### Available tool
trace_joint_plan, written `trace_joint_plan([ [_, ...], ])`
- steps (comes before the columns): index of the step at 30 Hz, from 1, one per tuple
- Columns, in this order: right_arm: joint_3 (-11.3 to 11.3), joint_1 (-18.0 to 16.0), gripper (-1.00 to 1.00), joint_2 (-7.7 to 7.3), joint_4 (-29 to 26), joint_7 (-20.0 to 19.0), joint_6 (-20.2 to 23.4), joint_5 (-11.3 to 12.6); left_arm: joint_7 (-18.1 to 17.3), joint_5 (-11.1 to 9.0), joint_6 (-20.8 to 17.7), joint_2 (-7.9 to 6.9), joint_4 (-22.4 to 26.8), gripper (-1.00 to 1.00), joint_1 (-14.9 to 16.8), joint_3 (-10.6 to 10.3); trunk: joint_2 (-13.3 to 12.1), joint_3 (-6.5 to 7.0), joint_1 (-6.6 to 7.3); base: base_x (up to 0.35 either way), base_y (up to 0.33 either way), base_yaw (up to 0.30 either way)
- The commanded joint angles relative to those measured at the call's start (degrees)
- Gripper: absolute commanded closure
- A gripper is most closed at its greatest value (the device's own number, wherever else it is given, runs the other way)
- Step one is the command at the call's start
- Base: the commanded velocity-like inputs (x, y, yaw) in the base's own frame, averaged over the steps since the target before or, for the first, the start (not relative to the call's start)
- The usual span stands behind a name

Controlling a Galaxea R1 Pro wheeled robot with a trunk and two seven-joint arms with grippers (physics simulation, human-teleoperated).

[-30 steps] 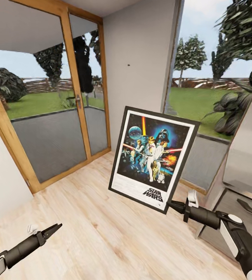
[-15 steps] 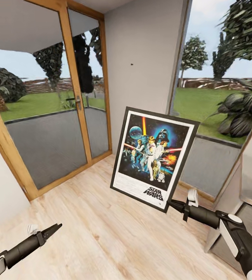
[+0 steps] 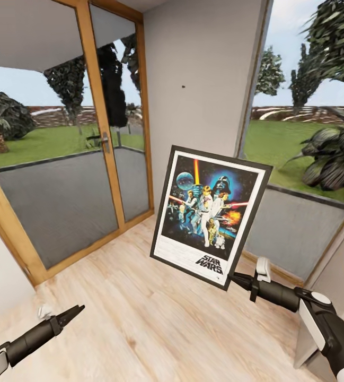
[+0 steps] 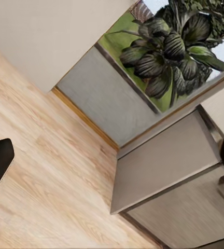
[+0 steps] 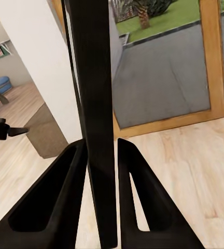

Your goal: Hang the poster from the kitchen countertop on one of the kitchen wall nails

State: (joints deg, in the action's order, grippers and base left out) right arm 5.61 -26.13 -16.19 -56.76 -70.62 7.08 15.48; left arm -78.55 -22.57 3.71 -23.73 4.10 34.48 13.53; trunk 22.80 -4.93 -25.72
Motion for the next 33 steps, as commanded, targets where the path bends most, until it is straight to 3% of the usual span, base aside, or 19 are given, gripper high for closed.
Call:
trace_joint_plan([
  [1, 0.0, -0.1, 1.0, -0.01, 0.0, -0.3, 0.7, 0.3, -0.1, 0.4, 0.4, 0.0, -0.1, -1.0, 0.1, 0.4, 0.1, -0.13, -0.07, 0.303, 0.212, 0.0],
  [13, 0.0, -0.1, 1.0, 0.02, 0.0, -0.3, 0.7, 0.3, -0.1, 0.4, 0.3, 0.0, 0.0, -1.0, 0.1, 0.4, 0.1, -0.06, -0.07, 0.29, 0.231, -0.033],
  [23, -0.1, 0.0, 1.0, 0.02, 0.0, -0.3, 0.7, 0.3, -0.1, 0.4, 0.3, 0.0, 0.0, -1.0, 0.1, 0.4, 0.1, 0.33, -0.07, 0.267, 0.24, -0.257],
  [33, -0.1, 0.0, 1.0, 0.02, -0.9, -0.3, 0.7, 0.3, -0.2, 0.4, 0.4, 0.0, 0.0, -1.0, 0.1, 0.4, 0.1, 0.7, -0.07, 0.095, 0.085, -0.267],
])
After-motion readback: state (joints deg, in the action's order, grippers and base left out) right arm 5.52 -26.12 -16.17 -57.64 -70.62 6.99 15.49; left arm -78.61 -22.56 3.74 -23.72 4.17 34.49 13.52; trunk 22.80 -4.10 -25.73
